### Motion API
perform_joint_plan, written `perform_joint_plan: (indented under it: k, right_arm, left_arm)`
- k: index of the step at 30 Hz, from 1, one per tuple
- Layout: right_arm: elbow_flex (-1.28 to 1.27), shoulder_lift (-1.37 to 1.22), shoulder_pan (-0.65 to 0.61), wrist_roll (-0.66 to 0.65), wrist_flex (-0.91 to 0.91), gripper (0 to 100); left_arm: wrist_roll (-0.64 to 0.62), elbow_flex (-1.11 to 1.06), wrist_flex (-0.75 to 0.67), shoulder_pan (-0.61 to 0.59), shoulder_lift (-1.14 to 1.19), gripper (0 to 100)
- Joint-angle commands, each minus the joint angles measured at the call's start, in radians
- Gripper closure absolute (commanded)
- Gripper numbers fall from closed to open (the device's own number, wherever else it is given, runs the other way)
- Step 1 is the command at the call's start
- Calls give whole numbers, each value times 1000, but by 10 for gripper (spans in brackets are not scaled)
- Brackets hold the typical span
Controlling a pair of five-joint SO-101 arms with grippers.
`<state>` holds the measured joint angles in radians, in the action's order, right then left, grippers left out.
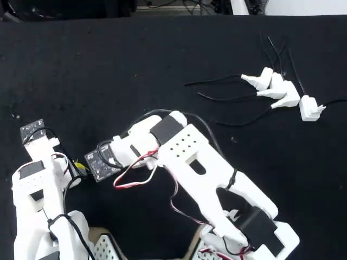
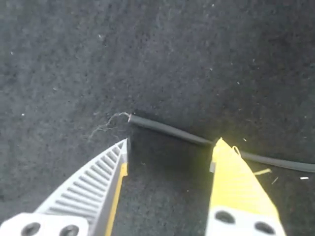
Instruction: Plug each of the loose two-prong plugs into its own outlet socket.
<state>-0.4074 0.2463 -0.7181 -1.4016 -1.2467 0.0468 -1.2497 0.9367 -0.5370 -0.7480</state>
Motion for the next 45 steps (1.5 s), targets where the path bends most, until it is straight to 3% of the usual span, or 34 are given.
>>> perform_joint_plan:
  k: [1, 16, 45]
  right_arm:
    - [58, 5, -17, -46, 12, 988]
    - [117, -130, 32, -190, 6, 988]
    - [191, -226, 25, -153, 8, 988]
  left_arm:
    - [-6, 4, 6, -12, -17, 732]
    - [-5, 4, 6, -12, -18, 732]
    - [-5, 4, 6, -13, -20, 732]
